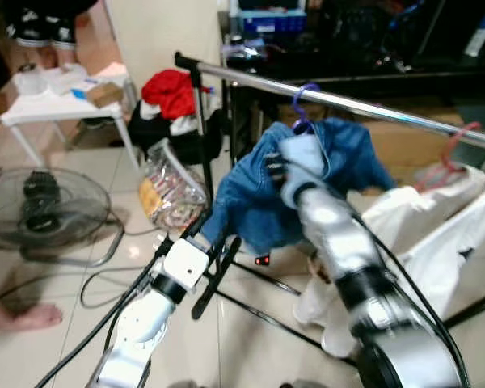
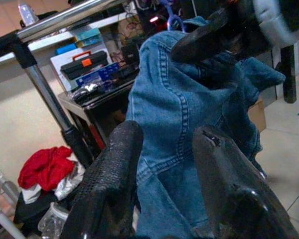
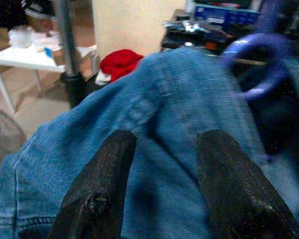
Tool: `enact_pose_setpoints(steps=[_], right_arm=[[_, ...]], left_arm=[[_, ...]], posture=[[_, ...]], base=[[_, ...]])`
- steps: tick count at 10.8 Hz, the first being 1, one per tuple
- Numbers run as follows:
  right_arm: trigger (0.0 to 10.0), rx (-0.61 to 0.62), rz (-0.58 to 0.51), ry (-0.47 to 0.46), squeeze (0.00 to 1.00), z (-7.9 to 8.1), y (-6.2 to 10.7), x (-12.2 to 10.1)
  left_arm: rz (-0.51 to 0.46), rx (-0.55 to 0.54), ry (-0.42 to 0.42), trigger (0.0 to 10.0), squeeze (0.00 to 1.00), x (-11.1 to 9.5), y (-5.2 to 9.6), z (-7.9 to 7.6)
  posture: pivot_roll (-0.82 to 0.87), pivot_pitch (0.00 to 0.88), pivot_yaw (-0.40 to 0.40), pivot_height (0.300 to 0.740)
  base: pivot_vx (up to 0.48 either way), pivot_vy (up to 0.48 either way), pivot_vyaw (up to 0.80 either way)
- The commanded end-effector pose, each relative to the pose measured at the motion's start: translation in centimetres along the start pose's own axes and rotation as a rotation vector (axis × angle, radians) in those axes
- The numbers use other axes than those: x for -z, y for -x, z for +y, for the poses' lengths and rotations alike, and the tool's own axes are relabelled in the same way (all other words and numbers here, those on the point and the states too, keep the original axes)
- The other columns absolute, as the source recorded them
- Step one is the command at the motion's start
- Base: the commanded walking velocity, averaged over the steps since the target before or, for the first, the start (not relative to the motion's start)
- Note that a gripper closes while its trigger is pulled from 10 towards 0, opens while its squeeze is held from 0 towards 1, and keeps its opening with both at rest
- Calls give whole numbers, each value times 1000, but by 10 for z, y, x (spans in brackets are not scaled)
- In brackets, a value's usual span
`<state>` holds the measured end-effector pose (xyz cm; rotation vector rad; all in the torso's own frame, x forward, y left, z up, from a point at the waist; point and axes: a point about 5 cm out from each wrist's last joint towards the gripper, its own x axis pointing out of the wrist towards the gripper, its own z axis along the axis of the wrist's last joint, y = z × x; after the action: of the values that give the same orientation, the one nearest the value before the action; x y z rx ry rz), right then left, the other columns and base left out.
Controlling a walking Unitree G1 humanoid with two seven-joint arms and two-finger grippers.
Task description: Hang hanger
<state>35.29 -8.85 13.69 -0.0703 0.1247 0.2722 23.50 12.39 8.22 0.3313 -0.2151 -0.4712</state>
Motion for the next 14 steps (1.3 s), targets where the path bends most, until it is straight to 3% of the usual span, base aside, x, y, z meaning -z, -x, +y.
enact_pose_setpoints(steps=[1, 2, 4, 7, 10, 14], right_arm=[[10000, -9, -30, -10, 0, -4, 5, -11], [10000, 0, -38, 0, 0, -9, 9, -13], [10000, 94, -69, 38, 0, -37, 24, -22], [10000, 176, 55, 93, 0, -53, 36, 1], [10000, 265, 98, 119, 0, -76, 45, 6], [10000, 335, -39, 102, 0, -82, 49, -33]], left_arm=[[6, 7, -5, 10000, 0, 1, -1, 1], [6, 12, -4, 10000, 0, 1, -1, 1], [4, 21, -3, 10000, 0, 2, -3, 1], [-2, 35, -3, 10000, 0, 2, -7, 1], [-6, 40, -2, 10000, 0, 2, -8, 0], [-7, 52, -7, 10000, 0, 3, -9, 2]], posture=[[21, 0, 25, 740], [12, 0, 29, 740], [-3, 0, 34, 740], [-15, 0, 37, 740], [-19, 0, 40, 740], [-26, 0, 57, 740]], base=[[0, 0, 0], [0, 0, 0], [0, 0, 0], [0, 0, 0], [0, 0, 0], [0, 0, 0]])
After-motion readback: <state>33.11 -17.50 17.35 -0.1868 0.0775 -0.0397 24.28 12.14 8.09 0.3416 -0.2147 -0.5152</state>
